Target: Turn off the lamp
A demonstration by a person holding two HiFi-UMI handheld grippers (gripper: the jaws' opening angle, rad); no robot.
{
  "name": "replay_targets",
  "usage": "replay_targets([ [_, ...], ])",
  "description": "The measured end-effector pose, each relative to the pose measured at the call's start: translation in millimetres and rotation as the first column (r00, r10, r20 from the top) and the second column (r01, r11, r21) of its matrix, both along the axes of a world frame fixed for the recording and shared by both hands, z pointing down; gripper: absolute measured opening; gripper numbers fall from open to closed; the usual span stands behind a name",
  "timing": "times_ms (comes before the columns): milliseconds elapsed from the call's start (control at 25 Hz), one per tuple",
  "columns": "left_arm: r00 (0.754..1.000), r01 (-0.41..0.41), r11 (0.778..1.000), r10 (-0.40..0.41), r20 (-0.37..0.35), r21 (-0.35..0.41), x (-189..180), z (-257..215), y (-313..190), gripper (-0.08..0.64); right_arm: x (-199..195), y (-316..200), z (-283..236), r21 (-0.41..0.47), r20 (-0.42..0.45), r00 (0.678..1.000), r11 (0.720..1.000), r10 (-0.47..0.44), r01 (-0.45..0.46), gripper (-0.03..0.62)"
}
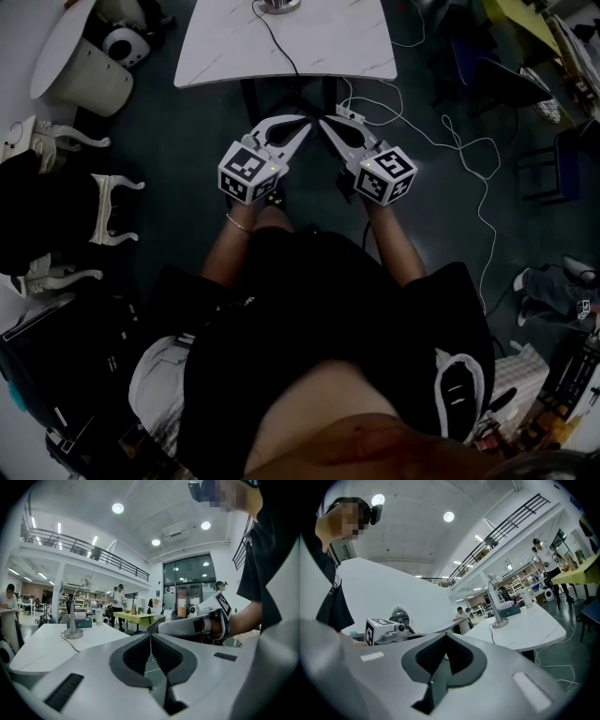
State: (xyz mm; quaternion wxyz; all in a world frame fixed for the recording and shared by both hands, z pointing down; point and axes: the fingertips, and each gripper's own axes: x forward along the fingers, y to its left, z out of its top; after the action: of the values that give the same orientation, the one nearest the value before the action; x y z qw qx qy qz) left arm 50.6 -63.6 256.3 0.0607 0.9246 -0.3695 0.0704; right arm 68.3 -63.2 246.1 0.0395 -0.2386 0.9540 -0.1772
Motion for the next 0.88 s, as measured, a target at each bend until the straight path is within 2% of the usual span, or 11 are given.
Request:
replay_targets([
  [880, 1.0, -0.027, 1.0, 0.027, -0.004, 0.003, 11.1, 0.3, 12.6, 0.015, 9.2, 21.7, -16.8, 0.01, 0.028, 0.999, 1.0, -0.021, 0.021, 0.0],
])
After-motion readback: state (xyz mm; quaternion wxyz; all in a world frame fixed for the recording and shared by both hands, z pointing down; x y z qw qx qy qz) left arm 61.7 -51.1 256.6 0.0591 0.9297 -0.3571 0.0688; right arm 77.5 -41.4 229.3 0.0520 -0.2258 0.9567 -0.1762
